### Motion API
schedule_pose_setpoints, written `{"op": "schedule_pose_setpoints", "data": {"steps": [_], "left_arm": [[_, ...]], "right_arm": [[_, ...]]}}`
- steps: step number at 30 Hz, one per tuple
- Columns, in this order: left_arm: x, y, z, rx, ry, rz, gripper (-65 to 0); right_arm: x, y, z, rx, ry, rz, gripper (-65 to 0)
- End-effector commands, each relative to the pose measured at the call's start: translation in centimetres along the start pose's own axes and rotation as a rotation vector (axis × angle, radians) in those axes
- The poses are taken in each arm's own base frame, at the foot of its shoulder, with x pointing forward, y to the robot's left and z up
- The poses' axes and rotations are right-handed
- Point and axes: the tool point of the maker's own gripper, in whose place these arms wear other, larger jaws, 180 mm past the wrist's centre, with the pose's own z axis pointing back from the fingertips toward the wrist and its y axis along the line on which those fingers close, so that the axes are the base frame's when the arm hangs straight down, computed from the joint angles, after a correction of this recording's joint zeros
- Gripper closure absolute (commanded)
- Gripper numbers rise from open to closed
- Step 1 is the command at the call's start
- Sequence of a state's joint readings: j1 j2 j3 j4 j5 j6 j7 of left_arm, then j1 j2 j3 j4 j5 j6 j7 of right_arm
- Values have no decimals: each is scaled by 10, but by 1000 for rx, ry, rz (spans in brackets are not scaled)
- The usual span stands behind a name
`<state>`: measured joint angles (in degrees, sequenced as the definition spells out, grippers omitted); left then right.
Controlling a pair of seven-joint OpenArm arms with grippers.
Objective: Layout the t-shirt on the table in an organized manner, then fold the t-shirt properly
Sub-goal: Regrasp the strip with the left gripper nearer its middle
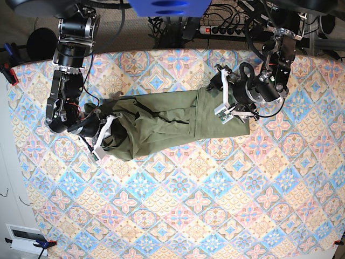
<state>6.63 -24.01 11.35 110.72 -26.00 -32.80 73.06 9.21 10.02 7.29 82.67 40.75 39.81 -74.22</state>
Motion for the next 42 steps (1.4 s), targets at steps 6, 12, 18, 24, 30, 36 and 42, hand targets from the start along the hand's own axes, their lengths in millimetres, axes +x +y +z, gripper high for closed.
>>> {"op": "schedule_pose_setpoints", "data": {"steps": [6,12,18,24,30,36,42], "left_arm": [[15,-7,-14,0,15,-121,-475],[17,-16,-27,-37,35,-138,-475],[15,-13,-28,-10,52,-156,-391],[13,-4,-37,10,71,-146,-86],[20,0,-38,20,32,-142,0],[48,-1,-38,19,-85,-120,0],[71,-2,-38,26,-168,-36,0]], "right_arm": [[22,0,7,0,-64,28,-2],[23,0,7,0,-65,28,-2],[23,0,7,0,-65,27,-2],[21,-1,7,1,-62,24,-2],[21,-1,7,1,-62,24,-2],[23,0,7,0,-65,27,-2],[23,0,7,0,-65,28,-2]]}}
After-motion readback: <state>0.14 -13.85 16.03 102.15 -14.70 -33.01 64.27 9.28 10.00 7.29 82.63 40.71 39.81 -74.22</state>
